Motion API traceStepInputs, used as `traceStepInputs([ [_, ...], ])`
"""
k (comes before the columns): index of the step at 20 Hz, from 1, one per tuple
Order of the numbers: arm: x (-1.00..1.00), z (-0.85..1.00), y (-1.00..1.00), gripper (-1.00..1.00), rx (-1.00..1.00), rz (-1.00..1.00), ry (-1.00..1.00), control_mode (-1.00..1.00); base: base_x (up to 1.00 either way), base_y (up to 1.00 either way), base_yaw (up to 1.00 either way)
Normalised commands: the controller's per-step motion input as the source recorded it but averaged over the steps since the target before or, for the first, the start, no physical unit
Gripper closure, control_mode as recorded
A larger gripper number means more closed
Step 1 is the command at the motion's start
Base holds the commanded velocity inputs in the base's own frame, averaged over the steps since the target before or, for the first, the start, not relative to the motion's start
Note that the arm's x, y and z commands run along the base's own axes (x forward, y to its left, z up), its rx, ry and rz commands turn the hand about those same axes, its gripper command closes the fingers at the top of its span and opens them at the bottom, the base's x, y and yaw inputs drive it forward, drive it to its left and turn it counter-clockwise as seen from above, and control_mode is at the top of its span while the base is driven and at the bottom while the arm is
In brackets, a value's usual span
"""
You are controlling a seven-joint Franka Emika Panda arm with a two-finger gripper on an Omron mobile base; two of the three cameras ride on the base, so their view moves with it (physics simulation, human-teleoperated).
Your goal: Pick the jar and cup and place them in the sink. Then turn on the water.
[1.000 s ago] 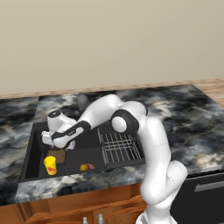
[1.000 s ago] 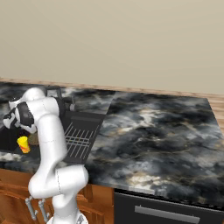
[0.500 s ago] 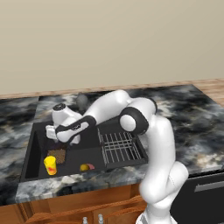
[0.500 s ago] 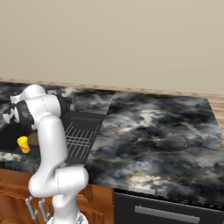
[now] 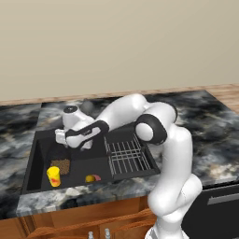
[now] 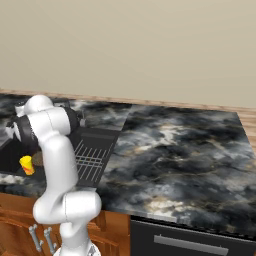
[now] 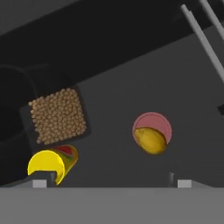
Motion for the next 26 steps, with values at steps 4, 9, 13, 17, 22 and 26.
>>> traceStepInputs([
  [4,0.0,0.17,-0.28,-1.0,0.0,0.0,-0.02,-1.0,0.0,0.0,0.0],
  [9,0.0,0.15,-0.32,-1.0,0.0,0.01,-0.02,-1.0,0.0,0.0,0.0],
  [13,0.0,0.15,-0.38,-1.0,0.0,0.02,-0.04,-1.0,0.0,0.0,0.0],
  [17,0.0,0.17,-0.41,-1.0,0.0,0.01,-0.04,-1.0,0.0,0.0,0.0],
  [22,0.0,0.16,-0.47,-1.0,0.0,0.02,-0.07,-1.0,0.0,0.0,0.0],
  [26,0.0,0.12,-0.46,-1.0,0.0,0.03,-0.11,-1.0,0.0,0.0,0.0],
])
